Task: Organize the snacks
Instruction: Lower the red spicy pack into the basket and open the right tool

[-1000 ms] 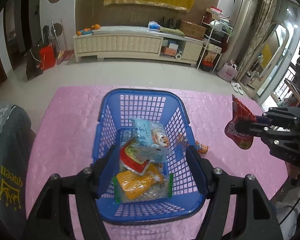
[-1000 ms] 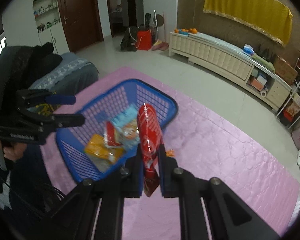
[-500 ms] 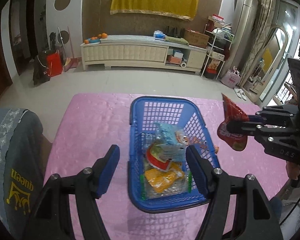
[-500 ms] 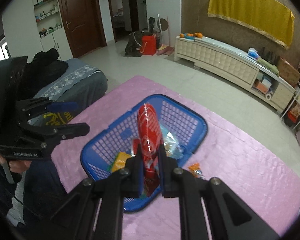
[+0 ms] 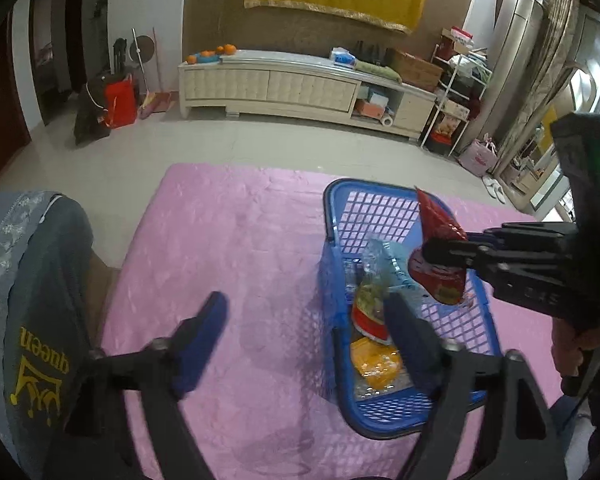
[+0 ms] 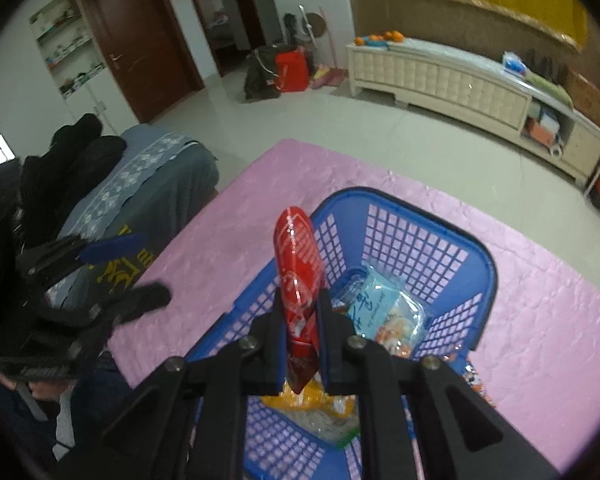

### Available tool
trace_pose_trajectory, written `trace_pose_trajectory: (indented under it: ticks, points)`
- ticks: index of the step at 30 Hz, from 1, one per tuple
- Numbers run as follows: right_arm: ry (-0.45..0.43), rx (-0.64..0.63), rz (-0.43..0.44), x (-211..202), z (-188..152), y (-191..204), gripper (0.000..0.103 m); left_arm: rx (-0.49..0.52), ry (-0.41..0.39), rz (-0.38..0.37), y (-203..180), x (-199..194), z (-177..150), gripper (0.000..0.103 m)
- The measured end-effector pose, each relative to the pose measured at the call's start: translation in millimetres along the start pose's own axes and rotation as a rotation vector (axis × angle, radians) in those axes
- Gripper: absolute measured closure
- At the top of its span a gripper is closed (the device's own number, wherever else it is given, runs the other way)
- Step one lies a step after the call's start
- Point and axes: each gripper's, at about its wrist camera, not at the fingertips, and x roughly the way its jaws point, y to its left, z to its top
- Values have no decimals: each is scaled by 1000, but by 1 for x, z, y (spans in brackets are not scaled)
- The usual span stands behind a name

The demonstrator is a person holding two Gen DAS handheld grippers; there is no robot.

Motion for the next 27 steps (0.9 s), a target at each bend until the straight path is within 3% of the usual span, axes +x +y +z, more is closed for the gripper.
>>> trace_pose_trajectory:
  ticks: [6, 11, 12, 13, 14, 19, 27]
  points:
    - [46, 70, 26, 37, 5, -10, 87, 33, 28, 22, 6, 21, 2, 21]
    - [53, 97, -5, 55, 14, -18, 87, 12, 28, -10, 17, 32, 7, 14]
    - [57, 106, -7, 59, 15, -21, 87, 18, 32, -6, 18, 35, 7, 7]
    - [64, 114, -7, 63, 16, -23, 83, 24, 35, -1, 19, 37, 8, 0]
    - [71, 126, -2, 67, 16, -25, 80, 32, 33, 7, 19, 38, 8, 0]
    - [68, 91, -38, 74, 11, -23, 41, 57, 29, 23, 14, 40, 8, 0]
    - [7, 49, -94, 24, 8, -13, 37, 17, 22, 28, 6, 16, 7, 0]
